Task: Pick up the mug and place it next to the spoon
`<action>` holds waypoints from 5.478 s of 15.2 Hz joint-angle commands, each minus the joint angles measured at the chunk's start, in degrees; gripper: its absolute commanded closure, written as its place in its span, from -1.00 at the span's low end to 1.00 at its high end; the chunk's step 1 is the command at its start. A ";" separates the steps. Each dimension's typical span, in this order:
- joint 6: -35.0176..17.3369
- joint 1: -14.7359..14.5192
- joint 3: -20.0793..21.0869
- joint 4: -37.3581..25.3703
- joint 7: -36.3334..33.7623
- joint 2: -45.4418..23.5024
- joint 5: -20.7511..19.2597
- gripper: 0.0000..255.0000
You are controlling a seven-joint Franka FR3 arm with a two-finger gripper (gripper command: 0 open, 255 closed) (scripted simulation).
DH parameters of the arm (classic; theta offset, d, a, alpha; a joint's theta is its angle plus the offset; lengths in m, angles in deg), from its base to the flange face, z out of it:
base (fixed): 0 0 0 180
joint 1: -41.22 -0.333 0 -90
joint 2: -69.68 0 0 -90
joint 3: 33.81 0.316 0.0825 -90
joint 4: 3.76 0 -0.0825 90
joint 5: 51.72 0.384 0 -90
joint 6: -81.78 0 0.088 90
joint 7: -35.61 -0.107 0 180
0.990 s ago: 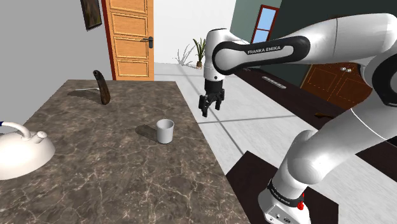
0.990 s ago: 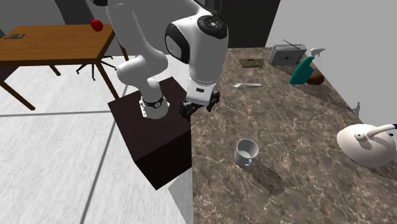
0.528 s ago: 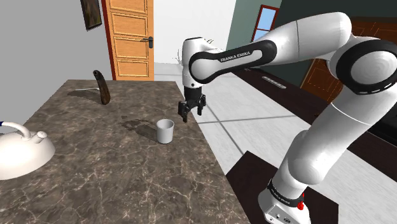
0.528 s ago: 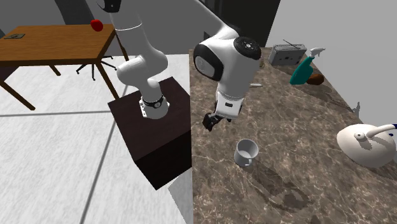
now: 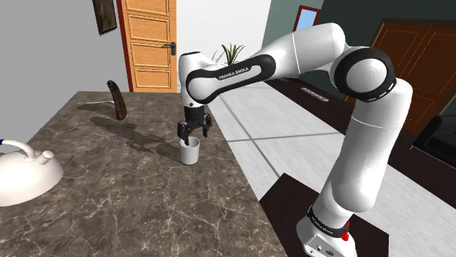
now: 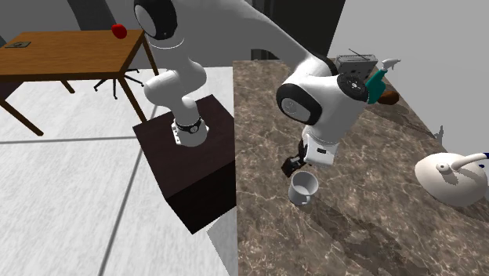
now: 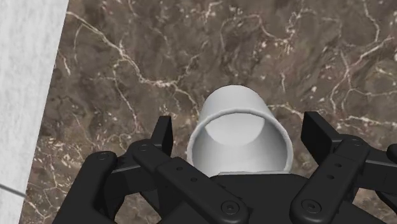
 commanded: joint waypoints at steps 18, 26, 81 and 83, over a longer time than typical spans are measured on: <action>-3.92 -2.74 0.18 -8.44 -5.02 -12.86 -3.20 -1.00; -3.92 -2.74 0.18 -8.45 -5.03 -12.86 -3.20 1.00; 18.97 -16.94 9.31 -25.13 -25.81 -7.07 -1.13 1.00; 19.35 -18.82 10.16 -26.53 -28.43 -8.18 -1.49 1.00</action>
